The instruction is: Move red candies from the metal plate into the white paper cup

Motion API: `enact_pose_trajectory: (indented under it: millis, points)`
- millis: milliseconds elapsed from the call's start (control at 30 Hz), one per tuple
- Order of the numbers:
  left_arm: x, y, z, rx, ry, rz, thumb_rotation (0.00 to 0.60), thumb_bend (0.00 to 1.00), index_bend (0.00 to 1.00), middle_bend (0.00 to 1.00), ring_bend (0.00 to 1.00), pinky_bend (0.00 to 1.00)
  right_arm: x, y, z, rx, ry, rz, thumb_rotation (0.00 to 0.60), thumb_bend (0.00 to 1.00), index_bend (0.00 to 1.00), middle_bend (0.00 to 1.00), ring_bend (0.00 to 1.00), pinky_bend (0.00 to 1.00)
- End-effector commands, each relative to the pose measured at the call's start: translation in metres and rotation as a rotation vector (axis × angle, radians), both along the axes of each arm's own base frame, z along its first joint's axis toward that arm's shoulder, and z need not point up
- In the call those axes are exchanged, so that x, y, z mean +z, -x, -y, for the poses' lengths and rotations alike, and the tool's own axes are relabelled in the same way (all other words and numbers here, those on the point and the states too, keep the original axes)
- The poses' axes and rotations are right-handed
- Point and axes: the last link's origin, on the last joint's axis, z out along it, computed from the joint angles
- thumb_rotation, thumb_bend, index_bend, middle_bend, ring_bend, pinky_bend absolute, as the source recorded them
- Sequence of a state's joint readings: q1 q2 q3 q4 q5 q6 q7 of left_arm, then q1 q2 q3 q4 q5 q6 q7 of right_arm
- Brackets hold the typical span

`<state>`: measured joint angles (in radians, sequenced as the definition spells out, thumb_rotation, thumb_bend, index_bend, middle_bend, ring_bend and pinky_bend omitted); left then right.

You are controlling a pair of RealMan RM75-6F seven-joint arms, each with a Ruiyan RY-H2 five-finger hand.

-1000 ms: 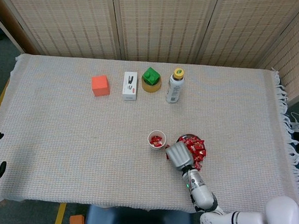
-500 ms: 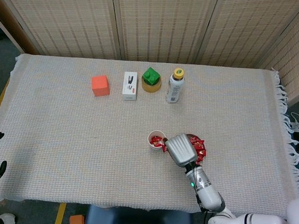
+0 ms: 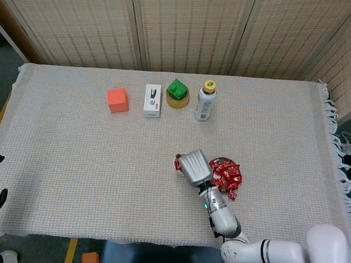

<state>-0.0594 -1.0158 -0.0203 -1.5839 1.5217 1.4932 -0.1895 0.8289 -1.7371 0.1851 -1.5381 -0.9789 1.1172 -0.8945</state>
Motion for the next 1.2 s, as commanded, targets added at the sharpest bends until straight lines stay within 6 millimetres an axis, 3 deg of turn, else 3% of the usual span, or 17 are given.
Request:
enact_pose_trajectory:
  millis: [33, 167, 233, 400, 633, 867, 1200]
  points:
    - [0.0, 0.0, 0.0, -0.001, -0.001, 0.001, 0.6, 0.48, 0.0, 0.04, 0.0, 0.22, 0.0, 0.001, 0.001, -0.005, -0.002, -0.007, 0.6, 0.37, 0.39, 0.81, 0.85, 1.0]
    - [0.0, 0.0, 0.0, -0.003, 0.002, -0.001, 0.6, 0.48, 0.0, 0.04, 0.0, 0.22, 0.005, 0.003, 0.001, -0.006, -0.003, -0.01, 0.6, 0.37, 0.22, 0.81, 0.85, 1.0]
    - [-0.001, -0.001, 0.0, -0.003, 0.003, -0.002, 0.6, 0.48, 0.0, 0.04, 0.0, 0.22, 0.008, 0.004, 0.0, -0.005, -0.001, -0.012, 0.6, 0.37, 0.19, 0.81, 0.85, 1.0]
    - [0.0, -0.001, 0.001, -0.002, -0.002, -0.002, 0.6, 0.48, 0.0, 0.04, 0.0, 0.22, 0.021, 0.012, -0.006, -0.001, 0.012, 0.005, 0.6, 0.37, 0.19, 0.81, 0.85, 1.0]
    - [-0.001, -0.001, 0.0, -0.004, 0.001, -0.004, 0.6, 0.48, 0.0, 0.04, 0.0, 0.22, 0.041, 0.063, -0.021, -0.053, 0.014, -0.051, 0.6, 0.35, 0.24, 0.81, 0.85, 1.0]
    - [-0.006, -0.002, 0.001, -0.002, 0.006, -0.021, 0.6, 0.48, 0.0, 0.04, 0.0, 0.22, 0.028, 0.084, -0.019, -0.101, -0.046, -0.079, 0.6, 0.34, 0.27, 0.81, 0.85, 1.0]
    - [-0.003, -0.002, 0.0, -0.002, -0.001, -0.017, 0.6, 0.48, 0.0, 0.04, 0.0, 0.23, 0.001, 0.081, -0.011, -0.115, -0.084, -0.076, 0.6, 0.33, 0.29, 0.81, 0.85, 1.0]
